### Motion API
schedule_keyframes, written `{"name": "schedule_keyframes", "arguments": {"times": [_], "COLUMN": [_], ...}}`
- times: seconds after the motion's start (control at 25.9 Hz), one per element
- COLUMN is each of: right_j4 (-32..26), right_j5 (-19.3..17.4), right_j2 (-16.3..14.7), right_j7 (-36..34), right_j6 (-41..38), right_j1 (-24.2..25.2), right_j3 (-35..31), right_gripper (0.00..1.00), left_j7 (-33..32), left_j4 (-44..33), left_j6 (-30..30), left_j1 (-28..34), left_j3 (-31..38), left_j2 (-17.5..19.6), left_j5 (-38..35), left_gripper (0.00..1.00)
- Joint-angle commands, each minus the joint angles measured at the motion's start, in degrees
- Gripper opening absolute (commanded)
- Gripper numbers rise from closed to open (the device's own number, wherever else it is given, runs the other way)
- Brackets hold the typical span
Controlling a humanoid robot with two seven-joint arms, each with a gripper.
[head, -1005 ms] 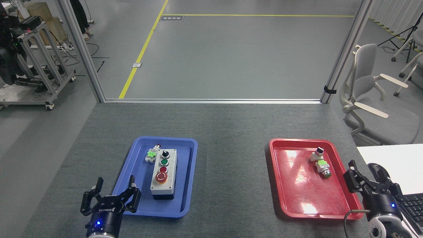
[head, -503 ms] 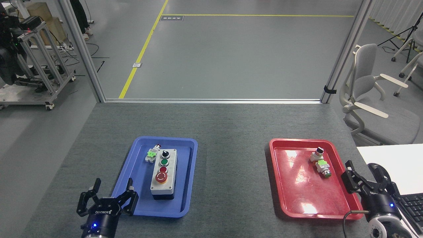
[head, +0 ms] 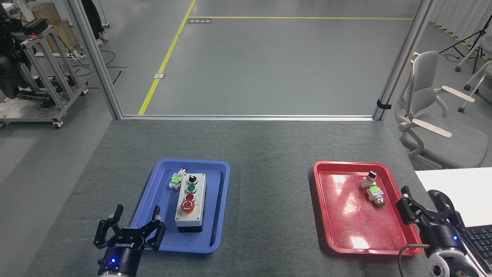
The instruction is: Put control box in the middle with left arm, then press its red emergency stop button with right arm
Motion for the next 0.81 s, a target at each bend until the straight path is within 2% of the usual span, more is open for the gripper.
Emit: {"name": "schedule_keyframes", "arguments": {"times": [0.0, 0.77], "right_j4": [0.0, 0.0], "right_j5": [0.0, 0.0], "right_j2": [0.0, -0.2], "right_j7": [0.0, 0.0], "right_j6": [0.2, -0.2], "right_j1": [-0.1, -0.1], "right_j3": [0.0, -1.5], "right_gripper": [1.00, 1.00], "left_j7": [0.0, 0.1], "left_j4": [-0.4, -0.7], "left_j6": [-0.6, -3.2], "left_j1": [0.3, -0.5], "left_j3": [-0.1, -0.1], "left_j2": [0.0, 0.9], "left_j5": [0.3, 1.4], "left_gripper": [1.00, 0.99]}}
